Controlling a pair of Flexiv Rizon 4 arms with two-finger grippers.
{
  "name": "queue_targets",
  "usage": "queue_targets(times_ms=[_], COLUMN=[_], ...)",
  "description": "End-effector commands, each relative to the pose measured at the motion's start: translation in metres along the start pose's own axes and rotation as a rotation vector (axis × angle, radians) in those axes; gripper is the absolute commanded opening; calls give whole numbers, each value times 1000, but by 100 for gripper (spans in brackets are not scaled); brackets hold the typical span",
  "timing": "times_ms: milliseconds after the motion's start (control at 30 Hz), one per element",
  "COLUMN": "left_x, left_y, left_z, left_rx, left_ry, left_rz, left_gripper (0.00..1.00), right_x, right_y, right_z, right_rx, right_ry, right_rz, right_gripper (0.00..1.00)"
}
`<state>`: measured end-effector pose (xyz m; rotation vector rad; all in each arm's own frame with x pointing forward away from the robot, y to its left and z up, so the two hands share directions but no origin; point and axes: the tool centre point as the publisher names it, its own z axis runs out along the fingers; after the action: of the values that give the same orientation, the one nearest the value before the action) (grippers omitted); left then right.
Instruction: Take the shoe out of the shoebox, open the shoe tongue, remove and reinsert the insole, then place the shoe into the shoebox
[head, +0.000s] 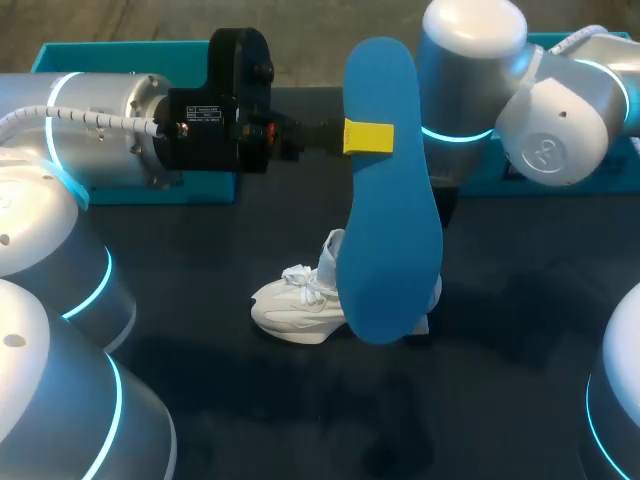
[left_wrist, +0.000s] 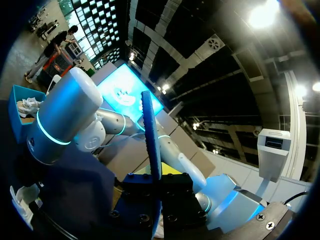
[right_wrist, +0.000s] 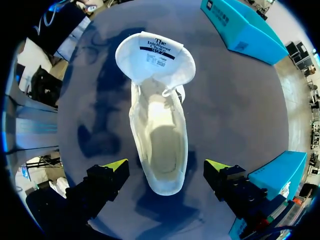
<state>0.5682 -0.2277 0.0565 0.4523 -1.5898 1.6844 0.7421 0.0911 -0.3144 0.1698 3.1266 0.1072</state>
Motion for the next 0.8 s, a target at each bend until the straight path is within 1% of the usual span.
queue_targets(times_ms=[33, 367, 433, 533, 600, 800], left_x=[0, 0, 0, 0, 0, 0], left_y=[3, 3, 3, 3, 3, 3], left_z=[0, 0, 0, 0, 0, 0], left_rx=[3, 3, 3, 3, 3, 3], left_ry=[-1, -1, -1, -1, -1, -1], left_rz=[0, 0, 0, 0, 0, 0], left_gripper=[0, 0, 0, 0, 0, 0], right_x=[0, -2, -7, -16, -21, -28], right_y=[2, 3, 7, 17, 24, 31], right_z=[2, 3, 7, 13, 20, 34], right_rx=[5, 4, -5, -5, 15, -16], right_ry=[-1, -2, -10, -14, -3, -4], right_rz=[1, 4, 6, -20, -26, -26], right_gripper=[100, 100, 100, 100, 100, 100])
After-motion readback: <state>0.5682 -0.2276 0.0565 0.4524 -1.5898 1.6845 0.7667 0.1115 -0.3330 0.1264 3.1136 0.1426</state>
